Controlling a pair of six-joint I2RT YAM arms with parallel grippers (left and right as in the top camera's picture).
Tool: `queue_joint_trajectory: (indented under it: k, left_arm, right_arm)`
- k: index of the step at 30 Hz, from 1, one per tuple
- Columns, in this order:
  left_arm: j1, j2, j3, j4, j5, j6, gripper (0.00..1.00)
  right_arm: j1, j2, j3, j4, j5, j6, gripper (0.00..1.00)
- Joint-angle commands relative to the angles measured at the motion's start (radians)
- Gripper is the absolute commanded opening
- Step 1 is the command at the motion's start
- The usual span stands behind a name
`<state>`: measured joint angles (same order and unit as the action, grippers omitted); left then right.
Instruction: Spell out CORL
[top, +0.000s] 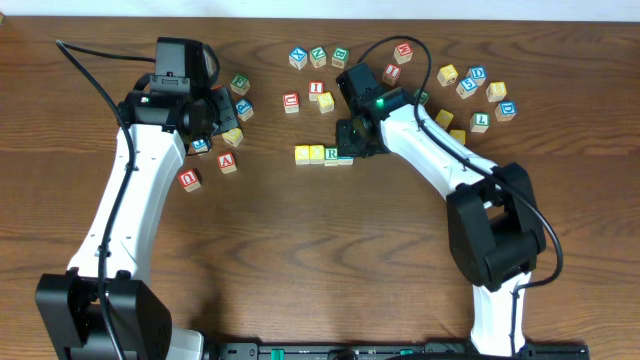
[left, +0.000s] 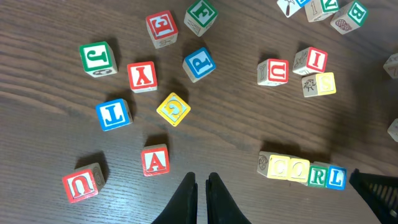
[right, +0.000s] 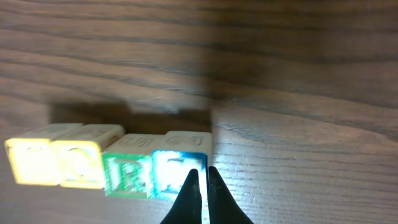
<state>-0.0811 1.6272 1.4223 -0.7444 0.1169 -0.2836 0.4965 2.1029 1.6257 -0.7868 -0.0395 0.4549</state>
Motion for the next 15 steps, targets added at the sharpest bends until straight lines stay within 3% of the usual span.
queue_joint_trajectory:
  k: [1,15]
  left_arm:
    - [0.002,0.008,0.008,-0.003,-0.013,0.017,0.08]
    - [0.002,0.008,0.008,-0.004,-0.013,0.017,0.08]
  right_arm:
    - [0.037,-0.055,0.008,-0.005,-0.043,-0.053,0.02]
    - [0.122,-0.053,-0.051,0.013,-0.016,-0.04,0.02]
